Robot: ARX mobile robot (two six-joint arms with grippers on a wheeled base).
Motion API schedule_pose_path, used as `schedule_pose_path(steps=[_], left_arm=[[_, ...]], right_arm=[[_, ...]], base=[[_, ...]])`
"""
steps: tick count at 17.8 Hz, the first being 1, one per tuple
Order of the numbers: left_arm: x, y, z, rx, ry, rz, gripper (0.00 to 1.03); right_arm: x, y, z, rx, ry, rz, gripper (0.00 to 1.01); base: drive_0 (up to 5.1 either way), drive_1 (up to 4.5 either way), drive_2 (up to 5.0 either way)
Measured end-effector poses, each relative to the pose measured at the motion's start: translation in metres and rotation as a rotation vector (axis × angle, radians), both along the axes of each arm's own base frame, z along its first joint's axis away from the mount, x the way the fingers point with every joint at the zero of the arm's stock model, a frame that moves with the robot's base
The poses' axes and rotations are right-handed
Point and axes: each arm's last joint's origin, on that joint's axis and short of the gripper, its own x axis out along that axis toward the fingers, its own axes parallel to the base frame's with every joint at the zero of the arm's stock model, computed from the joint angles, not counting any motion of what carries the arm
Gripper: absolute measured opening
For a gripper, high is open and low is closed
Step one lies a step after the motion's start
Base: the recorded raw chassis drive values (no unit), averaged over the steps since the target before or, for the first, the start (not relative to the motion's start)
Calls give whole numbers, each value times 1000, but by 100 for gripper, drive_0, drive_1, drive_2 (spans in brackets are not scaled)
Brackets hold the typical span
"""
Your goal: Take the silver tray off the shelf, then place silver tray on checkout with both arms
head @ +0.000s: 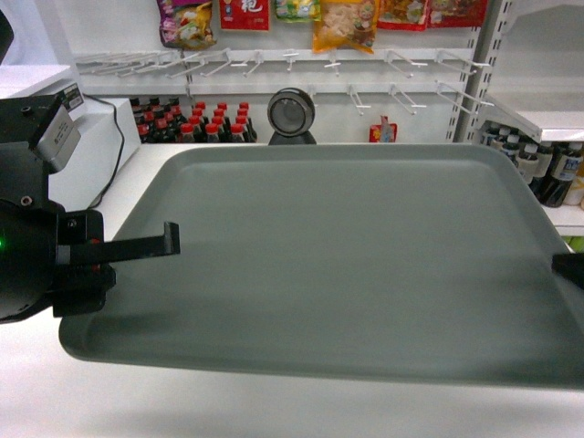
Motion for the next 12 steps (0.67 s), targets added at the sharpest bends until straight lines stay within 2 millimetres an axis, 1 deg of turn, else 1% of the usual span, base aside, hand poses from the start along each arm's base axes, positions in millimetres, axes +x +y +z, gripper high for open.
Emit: schedule_pose_path(steps=[3,5,7,9,12], left_arm=[[23,7,1,-42,-22,5,3],[41,10,-5,-79,-8,-10,3],[61,13,-18,-113,40,-30,3],[75,16,-31,-151,74,-50,3],[94,19,-44,-163,112,-56,3]], right_arm=[[20,4,2,-10,-12,6,3],[37,6,-3,-18,24,0,3],[56,9,-16,-26,98,2,3],[71,11,-28,-35,156,3,3],[97,14,-43,-60,196,14,3]], base=[[0,0,0],[0,0,0],[0,0,0],[0,0,0],[0,0,0]])
